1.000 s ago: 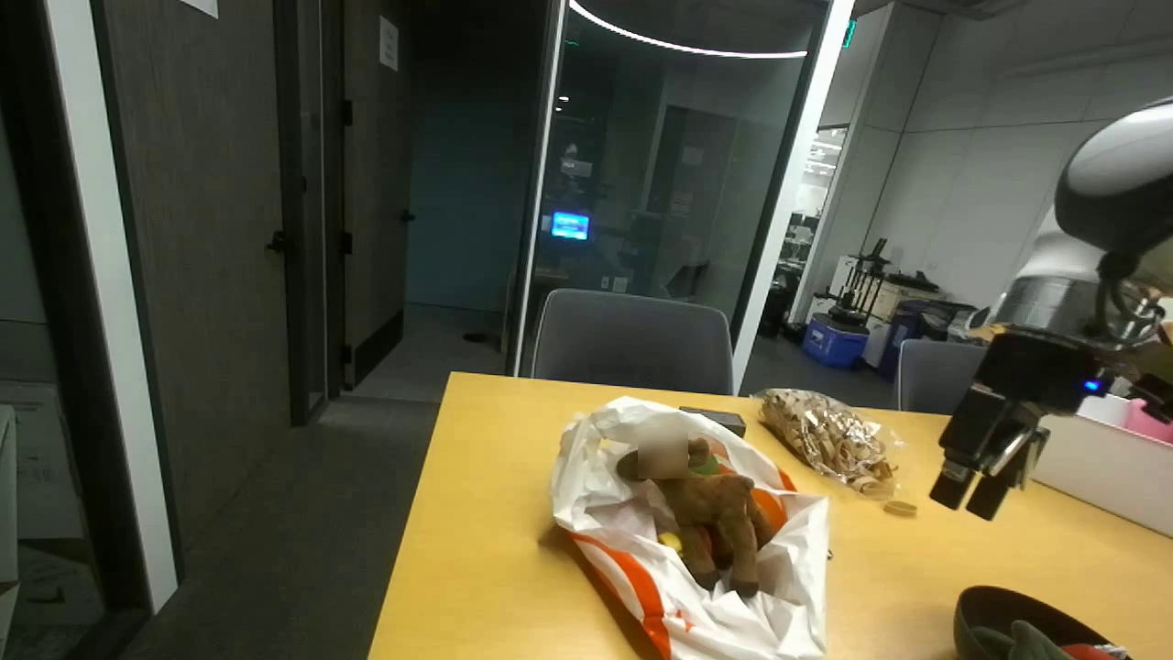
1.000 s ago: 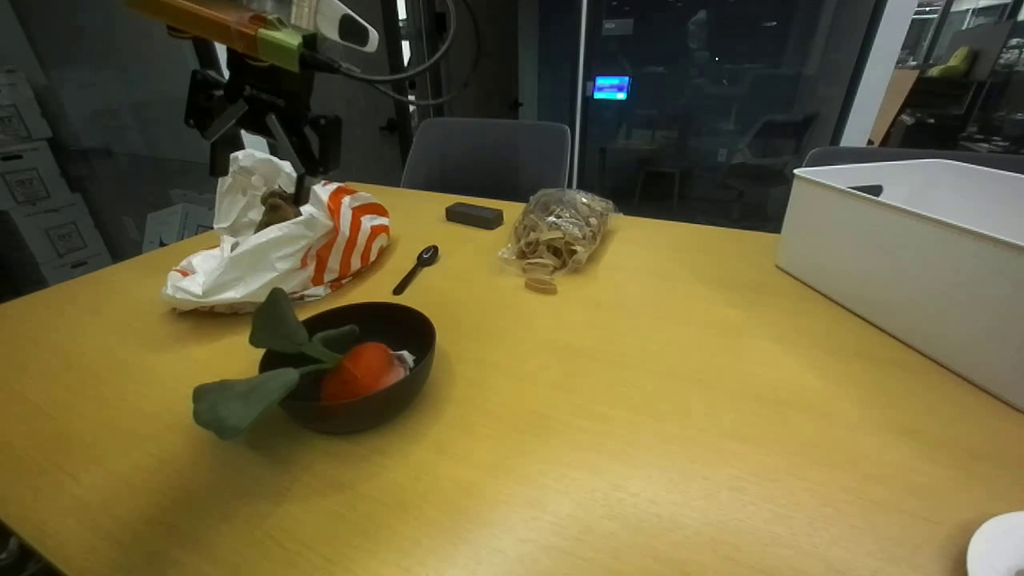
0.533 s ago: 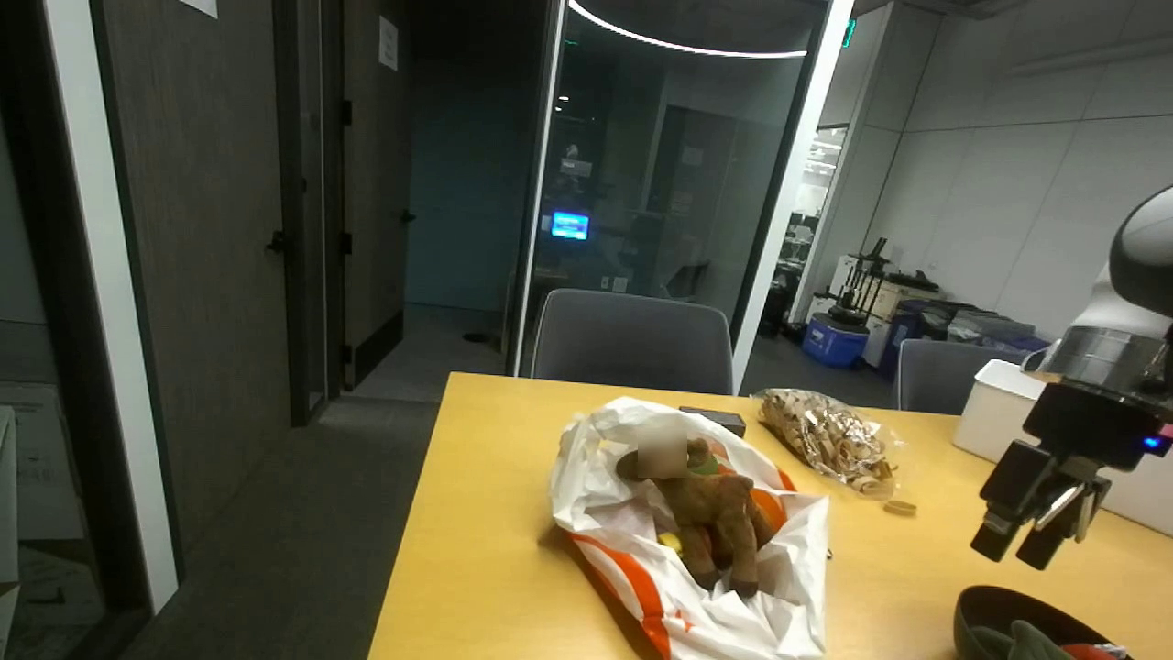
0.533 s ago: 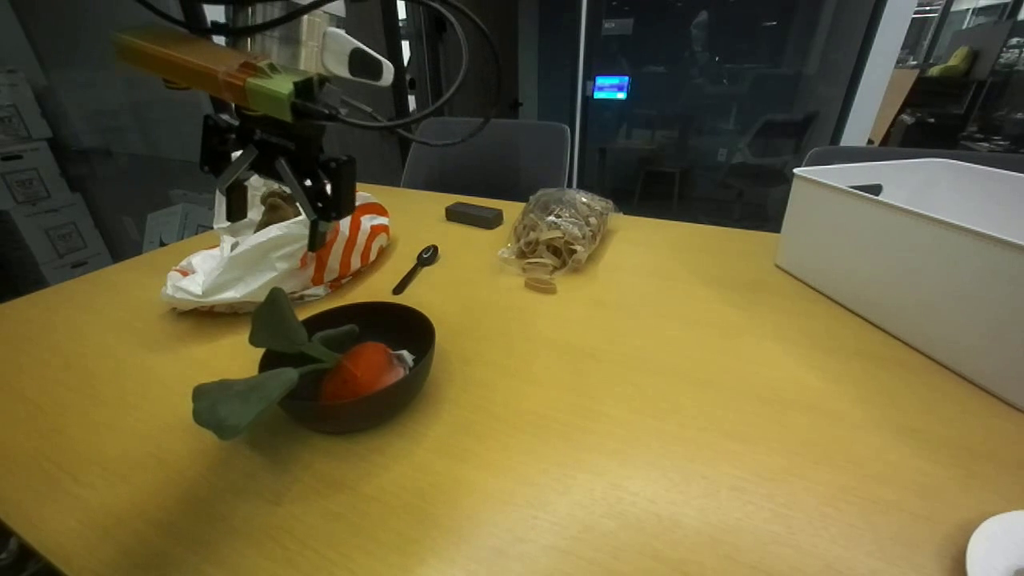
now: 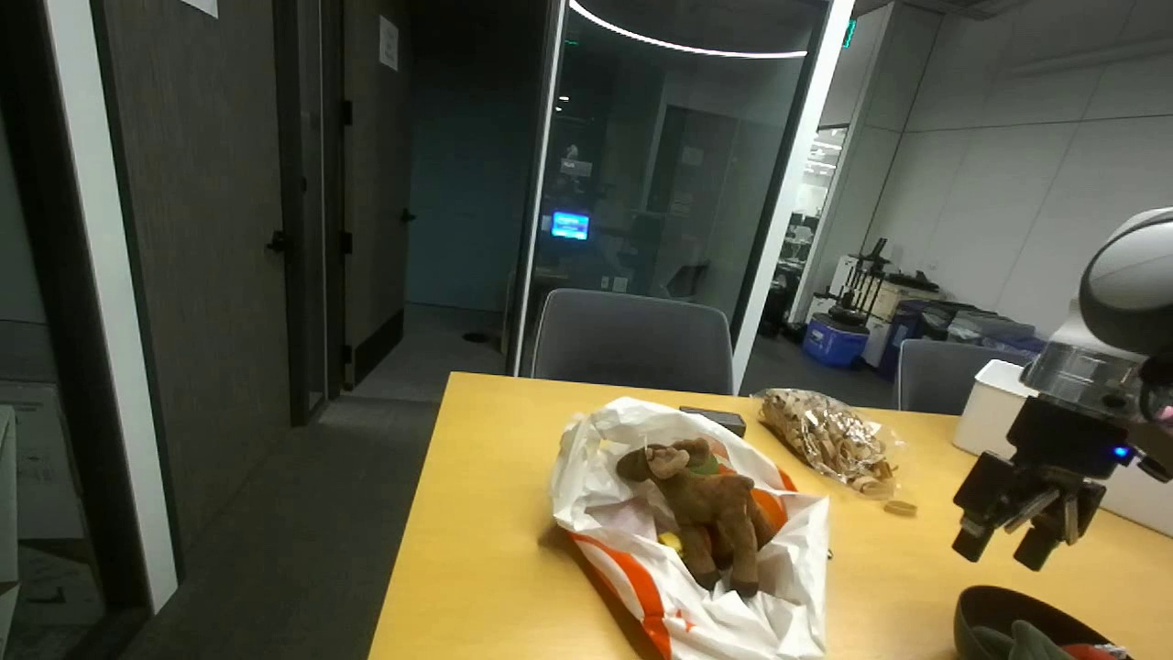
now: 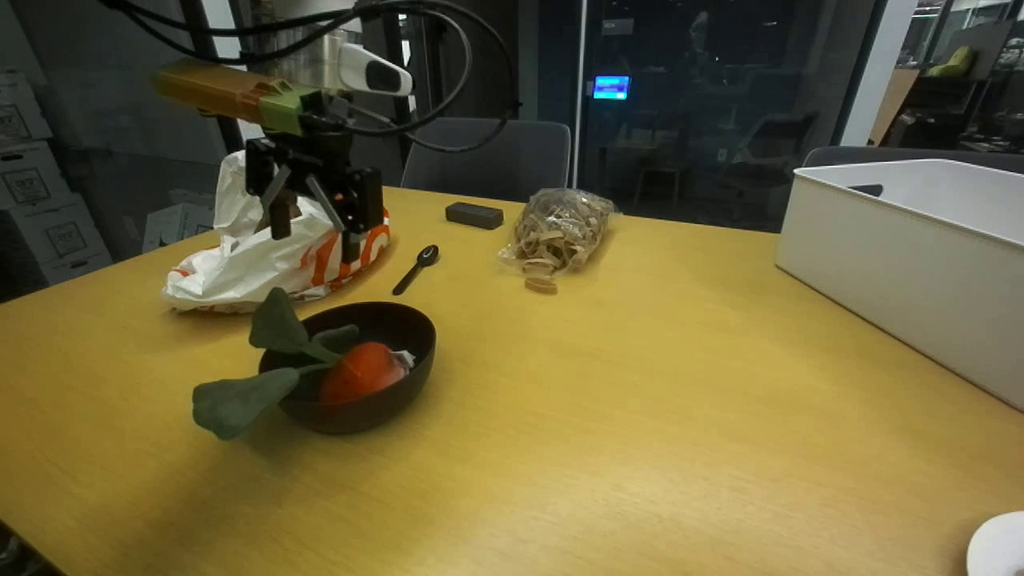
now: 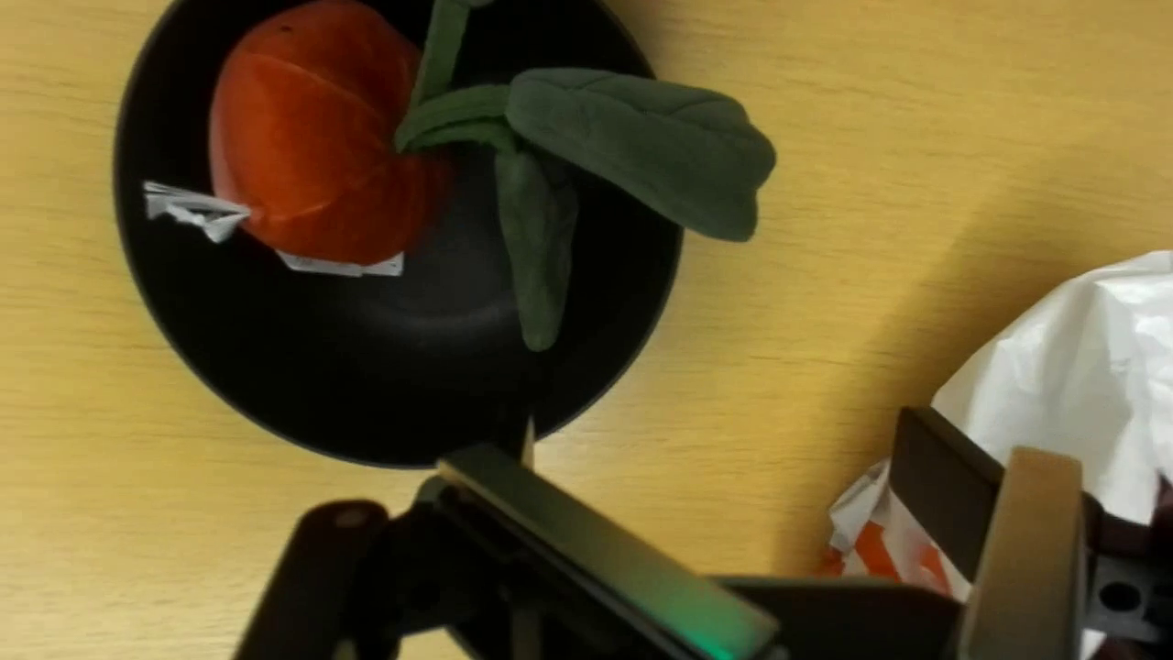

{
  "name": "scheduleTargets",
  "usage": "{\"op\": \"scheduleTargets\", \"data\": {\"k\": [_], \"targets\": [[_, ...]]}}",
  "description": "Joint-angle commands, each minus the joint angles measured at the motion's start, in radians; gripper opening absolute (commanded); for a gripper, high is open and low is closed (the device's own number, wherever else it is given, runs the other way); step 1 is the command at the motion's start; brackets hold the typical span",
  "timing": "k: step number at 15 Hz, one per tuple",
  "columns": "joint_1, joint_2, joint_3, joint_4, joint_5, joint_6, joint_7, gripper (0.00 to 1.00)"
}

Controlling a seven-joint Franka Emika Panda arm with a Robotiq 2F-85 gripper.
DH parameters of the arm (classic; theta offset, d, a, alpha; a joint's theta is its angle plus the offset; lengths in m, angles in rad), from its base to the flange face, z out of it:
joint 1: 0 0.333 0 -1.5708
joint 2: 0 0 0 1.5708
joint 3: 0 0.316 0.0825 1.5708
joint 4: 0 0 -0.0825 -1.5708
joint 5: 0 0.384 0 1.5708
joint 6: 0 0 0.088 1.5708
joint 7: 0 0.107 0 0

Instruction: Put the contents of the black bowl into the plastic bag

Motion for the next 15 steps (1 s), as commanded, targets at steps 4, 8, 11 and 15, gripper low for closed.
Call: {"op": "scheduleTargets", "data": {"k": [4,8,11,15], "targets": [[-0.063,0.041,-0.024,-0.019,-0.133,-0.025,0.201,1.0],[-0.071,0.064,-0.032,-0.063,-0.125,-0.023,0.216,1.0],[-0.074,0.083,-0.034,-0.095,-0.128,0.001,0.231,1.0],[-0.073,0.09,-0.025,-0.136,-0.183,0.098,0.271,1.0]]}}
